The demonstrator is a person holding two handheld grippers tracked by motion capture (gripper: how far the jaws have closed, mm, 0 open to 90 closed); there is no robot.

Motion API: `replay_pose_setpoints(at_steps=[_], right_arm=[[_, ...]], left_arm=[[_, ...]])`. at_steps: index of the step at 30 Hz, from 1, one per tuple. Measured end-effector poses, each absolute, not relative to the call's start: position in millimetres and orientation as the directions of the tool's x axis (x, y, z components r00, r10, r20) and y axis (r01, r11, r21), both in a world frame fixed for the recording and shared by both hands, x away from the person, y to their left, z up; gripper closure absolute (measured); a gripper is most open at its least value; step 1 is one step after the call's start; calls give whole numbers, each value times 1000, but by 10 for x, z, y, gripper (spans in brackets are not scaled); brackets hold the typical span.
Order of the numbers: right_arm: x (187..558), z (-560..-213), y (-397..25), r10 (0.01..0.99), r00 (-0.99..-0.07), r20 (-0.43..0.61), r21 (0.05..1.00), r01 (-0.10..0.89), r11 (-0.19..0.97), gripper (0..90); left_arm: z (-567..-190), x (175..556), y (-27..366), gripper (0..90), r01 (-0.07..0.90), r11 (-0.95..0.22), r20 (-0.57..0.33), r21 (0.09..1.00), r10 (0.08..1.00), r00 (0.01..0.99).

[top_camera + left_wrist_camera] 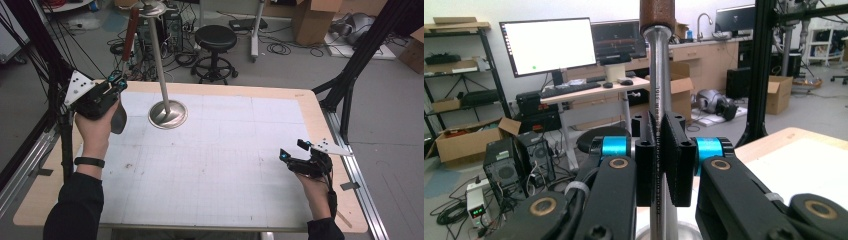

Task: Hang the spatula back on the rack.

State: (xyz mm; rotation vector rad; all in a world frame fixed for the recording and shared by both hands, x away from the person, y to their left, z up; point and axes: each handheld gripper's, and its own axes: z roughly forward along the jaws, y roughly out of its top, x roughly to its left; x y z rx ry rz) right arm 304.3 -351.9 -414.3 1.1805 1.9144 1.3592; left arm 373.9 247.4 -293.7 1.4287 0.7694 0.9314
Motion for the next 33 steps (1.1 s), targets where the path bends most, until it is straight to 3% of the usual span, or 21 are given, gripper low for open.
replay_pose_setpoints(at_steps=[33], right_arm=[[3056, -4156, -3505, 861, -503, 78, 923, 363, 129, 165]], left_arm=[[-3074, 3967, 2324, 843, -51, -107, 119, 993, 894, 432]])
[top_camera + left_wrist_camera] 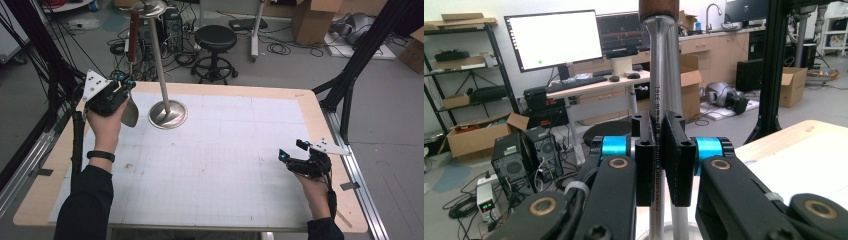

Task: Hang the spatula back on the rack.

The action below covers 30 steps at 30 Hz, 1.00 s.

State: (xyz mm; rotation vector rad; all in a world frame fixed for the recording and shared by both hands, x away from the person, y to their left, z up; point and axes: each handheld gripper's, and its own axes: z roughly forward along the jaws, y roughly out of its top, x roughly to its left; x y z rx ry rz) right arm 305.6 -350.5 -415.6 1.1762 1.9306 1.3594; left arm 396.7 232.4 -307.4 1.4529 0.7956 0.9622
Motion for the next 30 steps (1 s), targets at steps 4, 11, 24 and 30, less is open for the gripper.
replay_pose_setpoints(at_steps=[4, 11, 24, 30], right_arm=[[3057, -4156, -3504, 861, -503, 77, 923, 362, 129, 165], [3061, -4157, -3506, 861, -504, 76, 924, 360, 130, 165], [3064, -4159, -3505, 860, -505, 79, 923, 363, 129, 166], [3067, -4162, -3504, 858, -507, 78, 922, 365, 132, 165]], left_arm=[[-3087, 3983, 2313, 843, -46, -114, 123, 992, 895, 429], [-3093, 4014, 2288, 841, -31, -123, 125, 992, 897, 424], [-3084, 4031, 2221, 819, -26, -176, 171, 984, 893, 416], [-3040, 4005, 2215, 548, 16, -141, 119, 990, 884, 453]])
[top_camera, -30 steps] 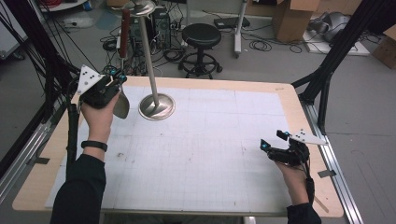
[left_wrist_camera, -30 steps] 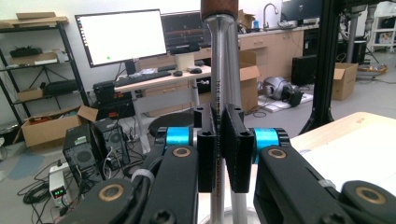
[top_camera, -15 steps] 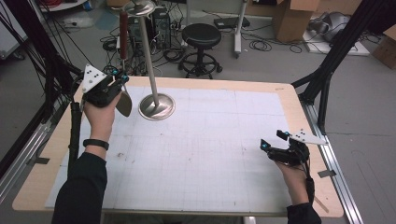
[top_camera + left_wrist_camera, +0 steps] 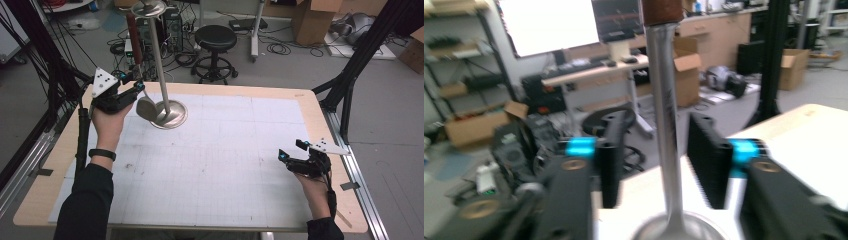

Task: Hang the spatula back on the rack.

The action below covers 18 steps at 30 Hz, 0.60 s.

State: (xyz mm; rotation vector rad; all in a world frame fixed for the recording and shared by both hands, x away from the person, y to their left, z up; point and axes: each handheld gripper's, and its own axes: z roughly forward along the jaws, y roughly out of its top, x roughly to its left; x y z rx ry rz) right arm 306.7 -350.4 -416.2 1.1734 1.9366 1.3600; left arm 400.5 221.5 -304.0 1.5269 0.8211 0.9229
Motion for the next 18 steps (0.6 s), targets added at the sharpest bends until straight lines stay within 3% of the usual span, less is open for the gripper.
replay_pose_setpoints(at_steps=[2, 7, 15, 18], right_arm=[[3064, -4160, -3505, 858, -507, 81, 923, 363, 128, 165], [3068, -4161, -3507, 858, -506, 81, 922, 365, 129, 165], [3064, -4170, -3479, 856, -512, 74, 918, 370, 142, 165], [3061, -4181, -3461, 854, -515, 74, 916, 373, 145, 165]], left_arm=[[-3018, 3964, 2250, 445, 35, -138, 105, 990, 874, 474], [-2965, 3799, 2348, 306, 71, -104, 49, 992, 836, 547], [-3027, 3509, 2525, 209, 118, -79, -16, 990, 765, 644], [-3100, 3379, 2581, 199, 117, -109, 6, 987, 753, 658]])
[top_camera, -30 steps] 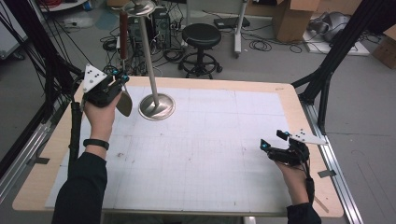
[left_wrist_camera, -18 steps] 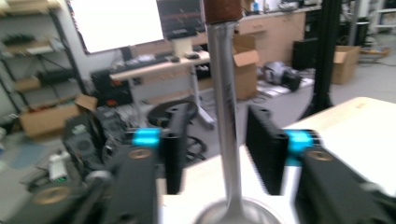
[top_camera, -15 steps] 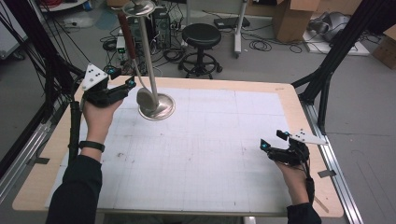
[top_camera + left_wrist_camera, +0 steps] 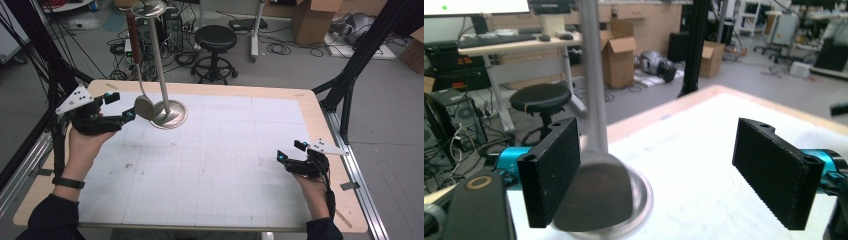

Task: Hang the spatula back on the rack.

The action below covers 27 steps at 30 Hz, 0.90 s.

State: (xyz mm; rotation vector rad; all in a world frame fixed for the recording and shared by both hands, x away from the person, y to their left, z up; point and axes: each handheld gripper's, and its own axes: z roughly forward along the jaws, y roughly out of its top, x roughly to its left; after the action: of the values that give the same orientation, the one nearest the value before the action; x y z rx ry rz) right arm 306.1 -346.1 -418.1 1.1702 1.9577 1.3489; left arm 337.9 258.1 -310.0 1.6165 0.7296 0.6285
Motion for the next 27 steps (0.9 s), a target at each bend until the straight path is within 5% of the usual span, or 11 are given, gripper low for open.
replay_pose_setpoints(at_steps=[27], right_arm=[[3051, -4256, -3496, 860, -502, 94, 904, 405, 137, 167]], left_arm=[[-3911, 3022, 2775, 181, 181, -190, 25, 965, 752, 659]])
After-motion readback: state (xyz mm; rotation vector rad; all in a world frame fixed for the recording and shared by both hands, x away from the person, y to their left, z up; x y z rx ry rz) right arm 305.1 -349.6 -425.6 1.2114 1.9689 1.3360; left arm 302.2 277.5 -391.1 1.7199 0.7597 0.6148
